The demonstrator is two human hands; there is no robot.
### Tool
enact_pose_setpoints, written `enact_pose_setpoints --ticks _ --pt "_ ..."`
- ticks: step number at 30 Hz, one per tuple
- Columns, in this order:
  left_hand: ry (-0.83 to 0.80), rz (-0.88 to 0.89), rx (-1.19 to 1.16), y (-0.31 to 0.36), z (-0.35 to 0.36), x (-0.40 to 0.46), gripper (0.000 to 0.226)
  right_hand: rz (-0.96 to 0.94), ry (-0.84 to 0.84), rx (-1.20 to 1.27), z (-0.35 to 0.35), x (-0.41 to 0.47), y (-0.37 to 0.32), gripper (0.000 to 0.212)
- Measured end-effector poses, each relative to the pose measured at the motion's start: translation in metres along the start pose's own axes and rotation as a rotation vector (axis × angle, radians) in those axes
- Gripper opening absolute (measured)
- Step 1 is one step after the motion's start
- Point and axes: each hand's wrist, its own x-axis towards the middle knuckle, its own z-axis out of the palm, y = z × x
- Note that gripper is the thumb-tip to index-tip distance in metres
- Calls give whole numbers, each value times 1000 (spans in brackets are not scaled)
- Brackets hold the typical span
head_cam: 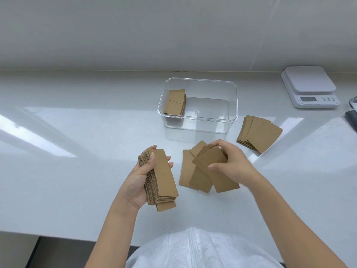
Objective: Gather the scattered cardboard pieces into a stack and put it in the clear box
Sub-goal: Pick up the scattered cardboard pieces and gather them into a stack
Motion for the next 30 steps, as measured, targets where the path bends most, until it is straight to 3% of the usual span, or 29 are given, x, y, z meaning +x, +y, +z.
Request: enact_pose_setpoints --ticks 4,8,13,19,22,24,27,30 --pt "-40 -8 -3 1 7 -2 38 35 -234 347 -25 -1 -21 42" --pt "-96 -24 7 -4 24 -3 41 18 -327 399 -15 2 -43 42" --pt "-154 -123 -18 -12 38 -4 54 -26 -189 543 16 7 -62 45" --pt "-175 -56 -89 -7 47 -1 42 31 -6 592 46 4 -68 57" --pt "-187 -71 -73 -6 53 -3 37 -13 62 397 54 -1 -74 54" --pt "-214 -77 -65 -7 56 -4 39 -106 114 104 57 -7 -79 54" --pt "-289 -69 -67 -7 57 -7 57 -240 203 -313 66 -12 -82 54" --pt "-308 -79 -64 -9 53 -9 65 -230 269 -461 73 -11 -79 60"
